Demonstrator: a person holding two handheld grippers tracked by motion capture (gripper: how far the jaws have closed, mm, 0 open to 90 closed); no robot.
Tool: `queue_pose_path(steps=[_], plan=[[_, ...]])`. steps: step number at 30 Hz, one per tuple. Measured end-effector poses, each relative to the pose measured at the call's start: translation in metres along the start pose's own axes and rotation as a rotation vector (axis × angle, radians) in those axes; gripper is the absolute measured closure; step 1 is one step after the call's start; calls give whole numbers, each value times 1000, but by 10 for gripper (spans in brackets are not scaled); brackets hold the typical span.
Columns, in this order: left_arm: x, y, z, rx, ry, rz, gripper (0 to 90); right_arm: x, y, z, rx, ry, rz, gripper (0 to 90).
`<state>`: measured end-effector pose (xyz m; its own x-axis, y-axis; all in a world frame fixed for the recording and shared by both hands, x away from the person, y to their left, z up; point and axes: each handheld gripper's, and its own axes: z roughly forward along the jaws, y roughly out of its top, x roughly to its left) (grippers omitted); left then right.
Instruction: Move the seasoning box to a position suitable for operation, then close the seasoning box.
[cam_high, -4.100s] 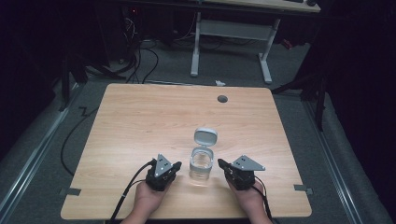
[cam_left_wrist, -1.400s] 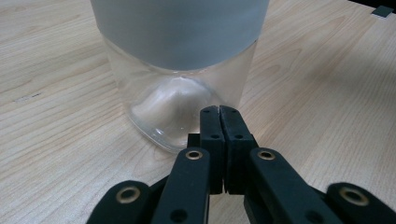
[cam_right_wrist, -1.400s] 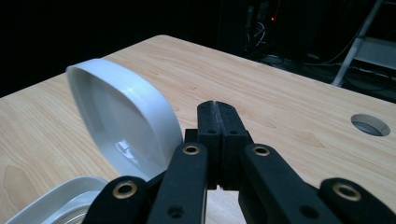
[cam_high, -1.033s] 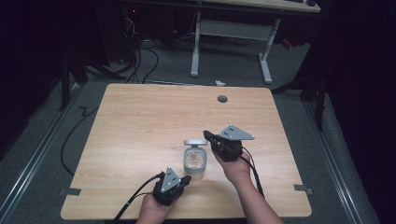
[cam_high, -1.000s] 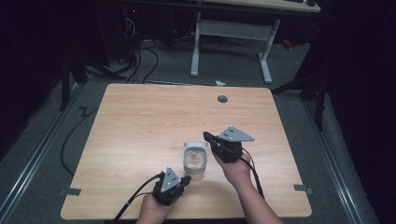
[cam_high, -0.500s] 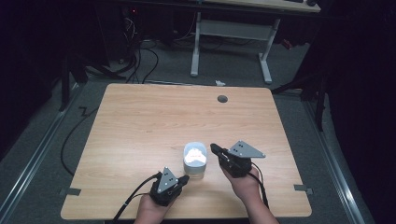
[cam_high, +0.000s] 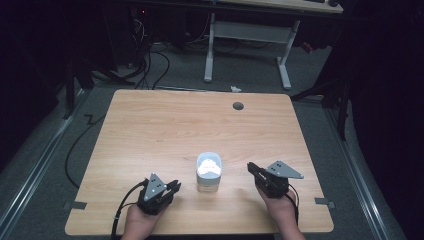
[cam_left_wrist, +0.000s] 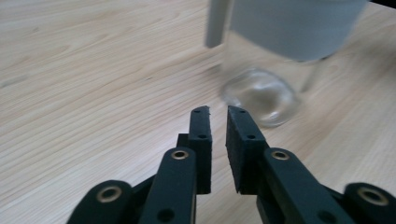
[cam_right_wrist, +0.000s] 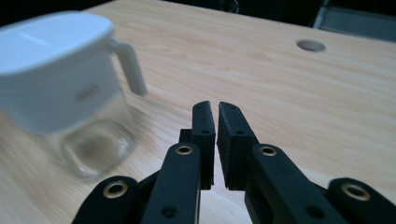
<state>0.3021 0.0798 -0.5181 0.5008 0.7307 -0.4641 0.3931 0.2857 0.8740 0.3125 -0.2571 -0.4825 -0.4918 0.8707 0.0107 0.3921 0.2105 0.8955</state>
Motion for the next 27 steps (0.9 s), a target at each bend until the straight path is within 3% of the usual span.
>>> queue_pose_path(steps=[3, 4, 5, 7, 11, 14, 15, 16, 23, 27], plan=[[10, 5, -3, -9, 28, 1, 747, -11, -11, -2, 19, -26, 22, 837], [20, 9, -5, -18, 59, 4, 729, -14, -14, -4, 22, -37, 27, 828], [20, 9, -5, -18, 59, 4, 713, -17, -17, -5, 23, -44, 34, 822], [39, 17, -9, -42, 118, -4, 663, -24, -26, -10, 25, -66, 53, 795], [56, 25, -14, -76, 171, -31, 623, -39, -45, -23, 27, -144, 84, 694], [62, 28, -14, -88, 189, -31, 605, -50, -51, -32, 35, -206, 94, 612], [62, 28, -14, -88, 189, -31, 600, -50, -51, -32, 35, -206, 94, 612], [65, 28, -12, -90, 203, -39, 598, -56, -53, -38, 43, -244, 96, 569], [69, 28, -9, -86, 214, -9, 571, -69, -63, -42, 94, -283, 82, 429], [78, 30, -13, -94, 231, -23, 553, -72, -62, -41, 87, -304, 102, 406]])
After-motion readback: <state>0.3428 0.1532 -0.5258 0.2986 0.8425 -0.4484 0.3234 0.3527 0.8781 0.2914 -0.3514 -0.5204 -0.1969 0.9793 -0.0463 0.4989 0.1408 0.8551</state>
